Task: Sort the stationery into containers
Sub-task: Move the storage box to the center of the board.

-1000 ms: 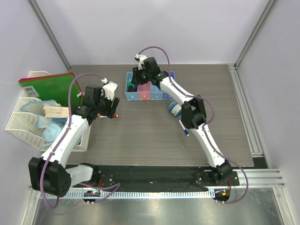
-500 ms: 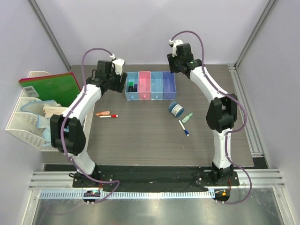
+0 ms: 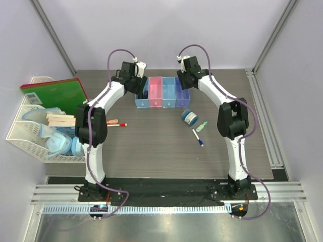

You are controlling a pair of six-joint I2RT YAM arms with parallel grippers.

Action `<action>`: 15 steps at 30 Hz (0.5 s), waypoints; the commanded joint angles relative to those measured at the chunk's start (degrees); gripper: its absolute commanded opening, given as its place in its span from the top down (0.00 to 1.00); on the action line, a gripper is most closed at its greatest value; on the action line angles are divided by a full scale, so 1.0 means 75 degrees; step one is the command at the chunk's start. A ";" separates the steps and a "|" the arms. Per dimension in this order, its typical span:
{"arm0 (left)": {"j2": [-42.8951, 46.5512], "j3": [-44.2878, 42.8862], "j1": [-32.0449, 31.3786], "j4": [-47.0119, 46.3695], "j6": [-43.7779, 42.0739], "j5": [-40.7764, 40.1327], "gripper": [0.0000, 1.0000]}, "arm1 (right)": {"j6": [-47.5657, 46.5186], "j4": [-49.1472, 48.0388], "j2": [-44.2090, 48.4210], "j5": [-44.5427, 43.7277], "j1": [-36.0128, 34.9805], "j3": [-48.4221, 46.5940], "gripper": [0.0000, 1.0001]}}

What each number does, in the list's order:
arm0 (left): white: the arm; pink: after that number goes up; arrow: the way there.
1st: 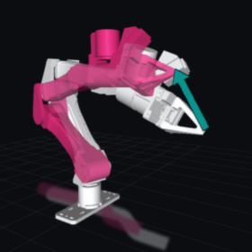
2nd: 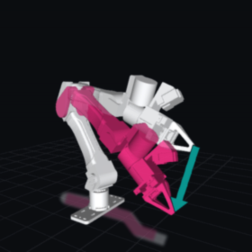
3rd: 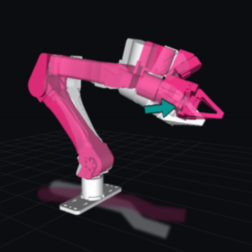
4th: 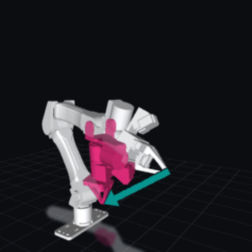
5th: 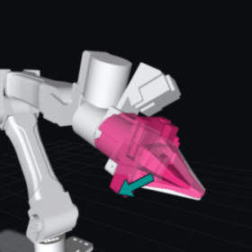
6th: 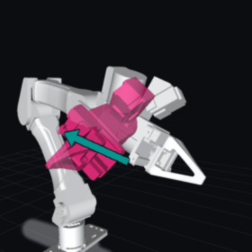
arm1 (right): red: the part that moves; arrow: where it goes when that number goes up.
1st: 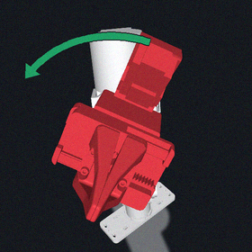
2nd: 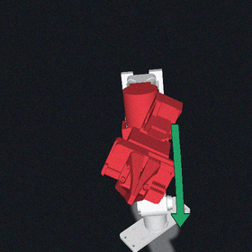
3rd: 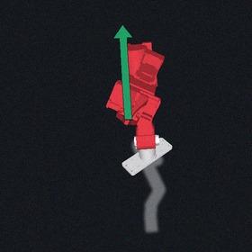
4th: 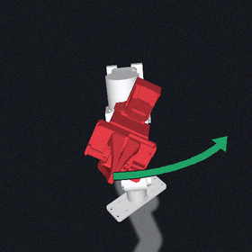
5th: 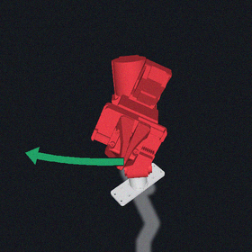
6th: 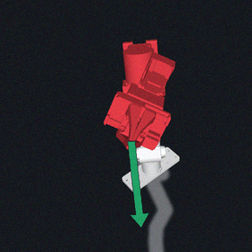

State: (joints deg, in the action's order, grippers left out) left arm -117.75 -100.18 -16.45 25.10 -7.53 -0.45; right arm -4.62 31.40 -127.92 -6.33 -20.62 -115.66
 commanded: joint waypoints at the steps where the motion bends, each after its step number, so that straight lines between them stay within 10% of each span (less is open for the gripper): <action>1: -0.0365 -0.0365 -0.0092 -0.0195 -0.0202 -0.0280 0.34 | -0.0004 0.0009 -0.0264 -0.0175 0.0019 -0.0399 0.53; 15: -0.0741 -0.0436 -0.0525 -0.0265 -0.0320 -0.0046 0.34 | -0.0005 0.0009 -0.0675 -0.0246 0.0101 -0.0142 0.55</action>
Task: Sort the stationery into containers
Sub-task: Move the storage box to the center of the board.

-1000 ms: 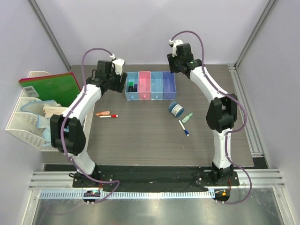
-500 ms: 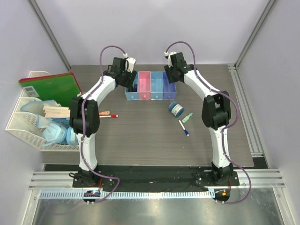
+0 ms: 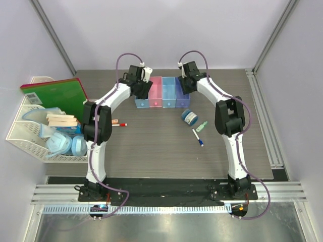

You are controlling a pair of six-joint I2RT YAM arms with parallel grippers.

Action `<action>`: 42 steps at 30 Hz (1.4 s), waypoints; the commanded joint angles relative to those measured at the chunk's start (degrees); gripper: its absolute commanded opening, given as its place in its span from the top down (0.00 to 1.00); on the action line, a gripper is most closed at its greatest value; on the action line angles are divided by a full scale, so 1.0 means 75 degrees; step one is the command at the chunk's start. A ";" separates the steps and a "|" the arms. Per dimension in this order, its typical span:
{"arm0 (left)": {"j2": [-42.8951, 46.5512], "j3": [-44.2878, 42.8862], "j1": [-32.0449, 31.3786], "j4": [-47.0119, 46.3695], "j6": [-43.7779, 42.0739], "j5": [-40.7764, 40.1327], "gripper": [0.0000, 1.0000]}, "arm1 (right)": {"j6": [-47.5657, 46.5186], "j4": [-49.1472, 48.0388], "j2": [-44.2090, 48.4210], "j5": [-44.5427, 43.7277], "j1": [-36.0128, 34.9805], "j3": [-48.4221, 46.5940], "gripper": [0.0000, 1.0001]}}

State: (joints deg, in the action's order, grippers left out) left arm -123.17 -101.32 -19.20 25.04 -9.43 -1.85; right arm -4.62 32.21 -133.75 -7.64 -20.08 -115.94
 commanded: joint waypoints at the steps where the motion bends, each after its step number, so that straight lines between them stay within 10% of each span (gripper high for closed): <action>1: -0.0030 -0.0261 -0.0205 -0.0245 -0.0078 0.0141 0.34 | -0.0005 -0.0110 0.0115 -0.0048 0.0017 -0.0057 0.55; 42: 0.1247 0.1696 -0.1483 0.0025 0.0344 0.0692 0.36 | -0.0063 -0.0778 0.1791 -0.0072 0.0087 0.2591 0.57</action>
State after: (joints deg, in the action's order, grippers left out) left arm -115.31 -89.95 -28.01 22.79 -8.14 -3.31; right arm -4.62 28.47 -125.23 -9.85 -18.41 -96.73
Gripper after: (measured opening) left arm 0.640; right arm 0.433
